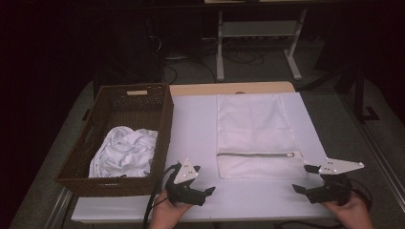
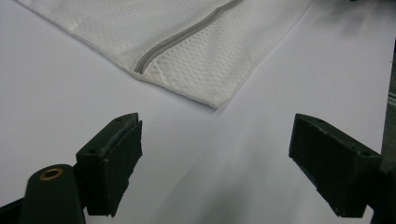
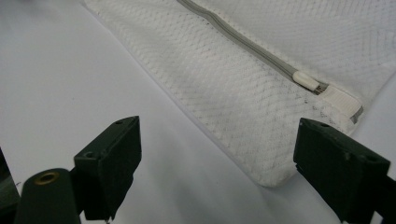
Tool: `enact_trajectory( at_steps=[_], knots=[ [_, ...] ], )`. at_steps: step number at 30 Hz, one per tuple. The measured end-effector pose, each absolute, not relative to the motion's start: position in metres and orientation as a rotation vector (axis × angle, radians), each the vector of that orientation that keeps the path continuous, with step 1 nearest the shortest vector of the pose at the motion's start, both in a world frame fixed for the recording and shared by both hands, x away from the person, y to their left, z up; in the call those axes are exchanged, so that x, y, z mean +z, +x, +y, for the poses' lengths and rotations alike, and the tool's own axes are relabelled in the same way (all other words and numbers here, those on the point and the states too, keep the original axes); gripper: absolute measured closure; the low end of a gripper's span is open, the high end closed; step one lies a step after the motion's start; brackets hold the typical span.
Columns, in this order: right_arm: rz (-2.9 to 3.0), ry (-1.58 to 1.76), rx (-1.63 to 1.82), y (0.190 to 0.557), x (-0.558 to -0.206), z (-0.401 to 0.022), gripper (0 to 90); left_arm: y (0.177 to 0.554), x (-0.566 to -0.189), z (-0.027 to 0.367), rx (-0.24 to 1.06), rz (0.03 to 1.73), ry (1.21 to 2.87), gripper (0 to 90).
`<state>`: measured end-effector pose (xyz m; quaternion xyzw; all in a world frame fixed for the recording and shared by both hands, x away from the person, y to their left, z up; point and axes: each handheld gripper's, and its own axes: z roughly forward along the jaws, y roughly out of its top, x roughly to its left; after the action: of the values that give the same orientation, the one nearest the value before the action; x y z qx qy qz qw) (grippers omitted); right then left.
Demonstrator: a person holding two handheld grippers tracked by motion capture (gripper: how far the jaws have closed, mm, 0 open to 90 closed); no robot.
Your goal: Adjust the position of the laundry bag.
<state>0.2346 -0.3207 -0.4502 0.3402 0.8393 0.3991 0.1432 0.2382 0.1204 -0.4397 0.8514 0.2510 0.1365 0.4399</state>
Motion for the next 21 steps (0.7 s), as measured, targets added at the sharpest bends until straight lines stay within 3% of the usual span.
enact_trajectory(
  at_steps=[10,21],
  knots=[
    [2.42,0.986,1.171,0.236,-0.45,-0.323,14.2,0.237,-0.444,0.118,0.337,0.6,2.147,17.2],
    [2.489,0.864,1.154,0.263,-0.43,-0.296,14.8,0.237,-0.441,0.122,0.356,0.621,2.142,18.7]
  ],
)
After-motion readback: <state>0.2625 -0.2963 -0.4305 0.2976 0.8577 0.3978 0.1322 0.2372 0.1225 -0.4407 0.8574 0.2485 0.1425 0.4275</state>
